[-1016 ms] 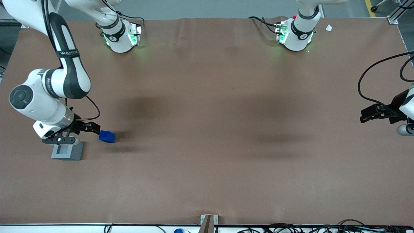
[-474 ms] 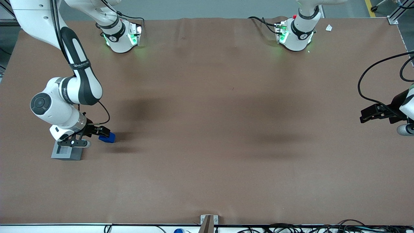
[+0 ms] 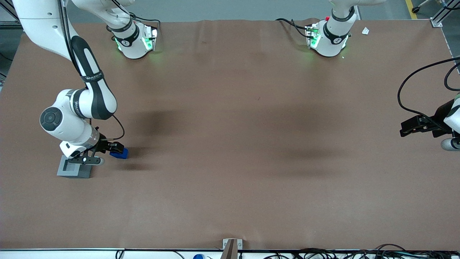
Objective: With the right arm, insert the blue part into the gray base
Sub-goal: 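Close the right gripper on the blue block and lift it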
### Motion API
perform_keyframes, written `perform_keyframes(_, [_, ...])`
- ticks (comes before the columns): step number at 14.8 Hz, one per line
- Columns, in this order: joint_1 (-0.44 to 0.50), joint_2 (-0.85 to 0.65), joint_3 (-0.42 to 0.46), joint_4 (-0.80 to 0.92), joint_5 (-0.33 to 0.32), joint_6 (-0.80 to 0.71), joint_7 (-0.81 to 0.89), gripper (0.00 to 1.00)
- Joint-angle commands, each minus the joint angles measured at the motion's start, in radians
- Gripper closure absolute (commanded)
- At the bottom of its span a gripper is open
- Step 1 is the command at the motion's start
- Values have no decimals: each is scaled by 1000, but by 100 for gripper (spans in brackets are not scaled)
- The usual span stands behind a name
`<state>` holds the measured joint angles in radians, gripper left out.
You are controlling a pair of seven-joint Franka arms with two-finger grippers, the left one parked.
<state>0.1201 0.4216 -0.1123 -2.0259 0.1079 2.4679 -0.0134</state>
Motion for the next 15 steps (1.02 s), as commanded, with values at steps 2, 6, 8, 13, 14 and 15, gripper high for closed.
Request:
perform_keyframes(2, [3, 20, -1, -5, 26, 16, 1, 24])
perform_keyframes(6, [4, 32, -1, -5, 26, 16, 1, 37])
perform_keyframes(8, [3, 32, -1, -4, 26, 14, 1, 55])
perform_keyframes(13, [-13, 23, -1, 9, 26, 0, -5, 96])
perform_keyframes(14, [-13, 20, -3, 10, 26, 0, -5, 96])
perform_keyframes(15, [-20, 16, -4, 10, 26, 0, -5, 96])
